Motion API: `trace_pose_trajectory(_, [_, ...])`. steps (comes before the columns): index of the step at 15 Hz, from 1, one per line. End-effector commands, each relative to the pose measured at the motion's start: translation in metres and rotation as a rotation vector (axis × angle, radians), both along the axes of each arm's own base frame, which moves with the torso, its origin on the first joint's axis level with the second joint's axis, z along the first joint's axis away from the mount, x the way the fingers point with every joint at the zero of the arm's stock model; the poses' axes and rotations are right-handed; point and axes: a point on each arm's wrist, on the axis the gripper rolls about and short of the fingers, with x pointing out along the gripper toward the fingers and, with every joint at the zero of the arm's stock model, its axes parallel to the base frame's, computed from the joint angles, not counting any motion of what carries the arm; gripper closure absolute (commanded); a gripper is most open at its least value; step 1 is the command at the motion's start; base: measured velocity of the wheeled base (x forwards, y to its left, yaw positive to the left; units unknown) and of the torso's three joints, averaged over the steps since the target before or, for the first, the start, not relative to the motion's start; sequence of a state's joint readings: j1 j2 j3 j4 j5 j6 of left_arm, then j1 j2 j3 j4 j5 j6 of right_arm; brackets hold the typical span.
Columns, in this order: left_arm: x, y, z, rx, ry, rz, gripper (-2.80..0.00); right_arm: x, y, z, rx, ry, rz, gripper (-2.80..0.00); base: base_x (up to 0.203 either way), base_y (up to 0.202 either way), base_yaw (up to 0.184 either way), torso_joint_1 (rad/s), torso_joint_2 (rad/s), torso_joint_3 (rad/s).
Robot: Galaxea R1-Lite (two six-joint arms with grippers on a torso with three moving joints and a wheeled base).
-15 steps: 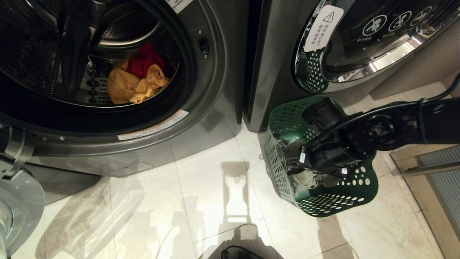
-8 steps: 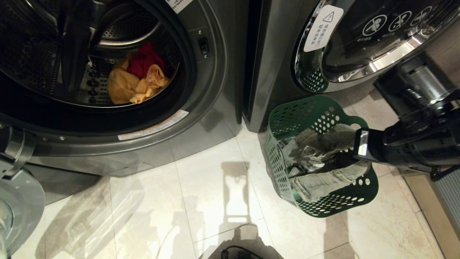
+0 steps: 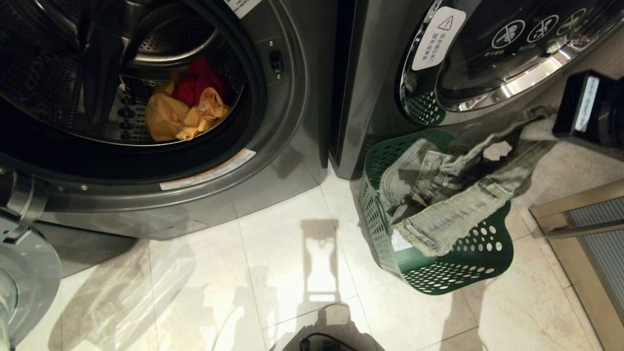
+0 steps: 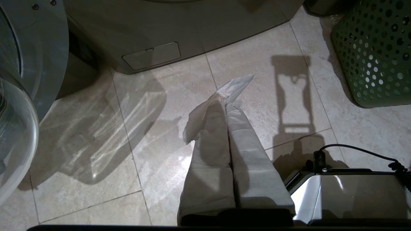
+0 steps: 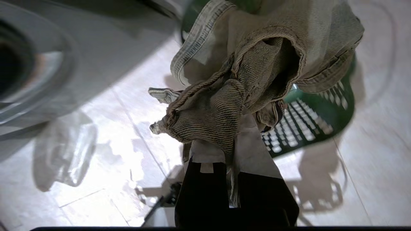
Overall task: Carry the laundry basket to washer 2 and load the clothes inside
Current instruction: Place the clothes into the washing machine
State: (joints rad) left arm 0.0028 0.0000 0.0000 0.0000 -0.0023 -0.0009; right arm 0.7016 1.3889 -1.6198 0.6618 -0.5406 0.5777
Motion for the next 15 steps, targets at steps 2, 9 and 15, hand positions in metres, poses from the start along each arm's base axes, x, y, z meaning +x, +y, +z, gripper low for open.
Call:
trace_pose_trajectory(2, [0.0,0.0,0.0,-0.001,0.0,0.001,0.0,-0.014,0.013,0.024,-0.105,-0.141,0.166,0.0,0.0,0.0,0.0,0.0,0.0,0.0])
trace_pose_trajectory(9, [0.0,0.0,0.0,-0.001,0.0,0.001,0.0,-0.008,0.039,0.019,-0.25,-0.205,0.256,0.0,0.0,0.0,0.0,0.0,0.0,0.0])
trace_pose_trajectory(15, [0.0,0.0,0.0,-0.001,0.001,0.001,0.0,0.001,0.049,0.01,-0.386,-0.252,0.252,0.0,0.0,0.0,0.0,0.0,0.0,0.0])
